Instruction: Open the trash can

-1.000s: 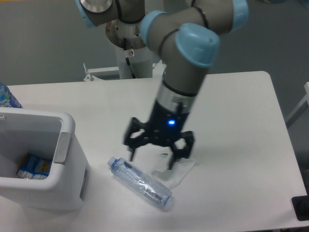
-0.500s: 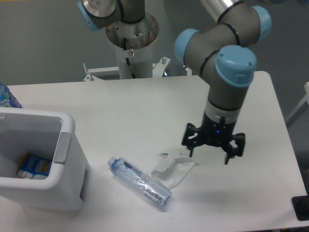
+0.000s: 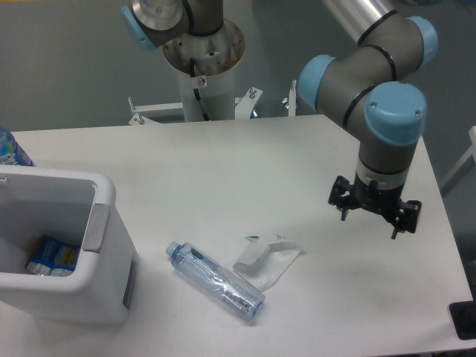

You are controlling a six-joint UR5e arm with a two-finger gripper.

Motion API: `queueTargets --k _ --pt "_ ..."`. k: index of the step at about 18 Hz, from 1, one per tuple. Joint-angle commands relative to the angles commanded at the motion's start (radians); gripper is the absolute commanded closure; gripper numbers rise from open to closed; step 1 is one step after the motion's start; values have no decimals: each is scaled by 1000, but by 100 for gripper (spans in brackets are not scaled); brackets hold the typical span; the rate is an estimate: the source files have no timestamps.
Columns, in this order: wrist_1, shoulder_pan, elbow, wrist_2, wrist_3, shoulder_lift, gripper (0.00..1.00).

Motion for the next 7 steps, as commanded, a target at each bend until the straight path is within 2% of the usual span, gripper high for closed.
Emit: queueTargets --k 7 --pt "2 -8 -8 2 -3 -3 0"
